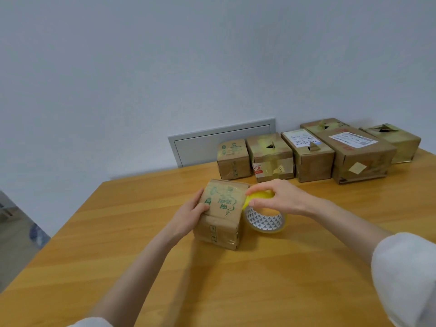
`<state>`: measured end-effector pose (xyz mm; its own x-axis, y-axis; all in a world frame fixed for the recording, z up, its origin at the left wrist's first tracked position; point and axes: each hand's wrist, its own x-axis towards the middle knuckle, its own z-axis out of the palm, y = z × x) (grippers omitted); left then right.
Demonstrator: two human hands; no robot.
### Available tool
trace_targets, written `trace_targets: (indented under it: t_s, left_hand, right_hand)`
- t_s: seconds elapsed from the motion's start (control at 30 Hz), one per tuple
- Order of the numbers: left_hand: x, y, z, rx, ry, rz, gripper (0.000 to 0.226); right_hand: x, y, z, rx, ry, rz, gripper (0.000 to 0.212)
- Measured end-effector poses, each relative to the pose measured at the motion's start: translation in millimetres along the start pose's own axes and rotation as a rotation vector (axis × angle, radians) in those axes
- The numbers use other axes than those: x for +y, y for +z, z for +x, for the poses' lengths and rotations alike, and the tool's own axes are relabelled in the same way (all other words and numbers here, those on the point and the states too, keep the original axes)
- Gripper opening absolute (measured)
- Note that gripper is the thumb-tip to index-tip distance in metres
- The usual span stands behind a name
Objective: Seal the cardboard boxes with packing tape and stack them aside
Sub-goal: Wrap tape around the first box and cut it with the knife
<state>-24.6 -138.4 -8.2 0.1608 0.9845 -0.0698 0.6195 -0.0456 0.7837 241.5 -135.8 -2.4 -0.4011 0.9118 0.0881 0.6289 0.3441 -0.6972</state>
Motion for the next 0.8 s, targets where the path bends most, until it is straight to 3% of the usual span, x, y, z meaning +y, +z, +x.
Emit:
trace_targets:
  t_s: [0.07, 0.13, 0.3, 0.47, 0.63, 0.73, 0.8]
  left_hand:
    - [8, 5, 2, 0.042, 0.164, 0.464, 0.064]
    - [13, 10, 2, 0.039, 0.217, 0.771, 0.073]
    - [17, 22, -1, -0.094, 0.249, 0.982, 0.071]
    - [23, 36, -2, -0.110, 0.264, 0.957, 0.071]
    - [34, 36, 1, -0.038, 0.029, 0.730, 0.087]
    - [44, 40, 1, 0.032, -0.024, 0.693, 0.092]
    - [51, 37, 3, 0.090, 0.002, 0.453, 0.090]
  right_hand:
    - [-1, 0, 0, 0.001, -0.006, -0.003, 0.035]
    - [-2, 2, 2, 0.006, -0.004, -0.027, 0.032]
    - [-10, 6, 6, 0.021, 0.008, -0.081, 0.034]
    - [-13, 5, 3, 0.012, 0.015, -0.107, 0.037]
    - [0, 6, -11, 0.045, 0.123, 0.084, 0.084]
    - [4, 1, -18, 0.085, 0.190, 0.024, 0.066]
    - [-7, -11, -13, 0.221, 0.130, 0.093, 0.056]
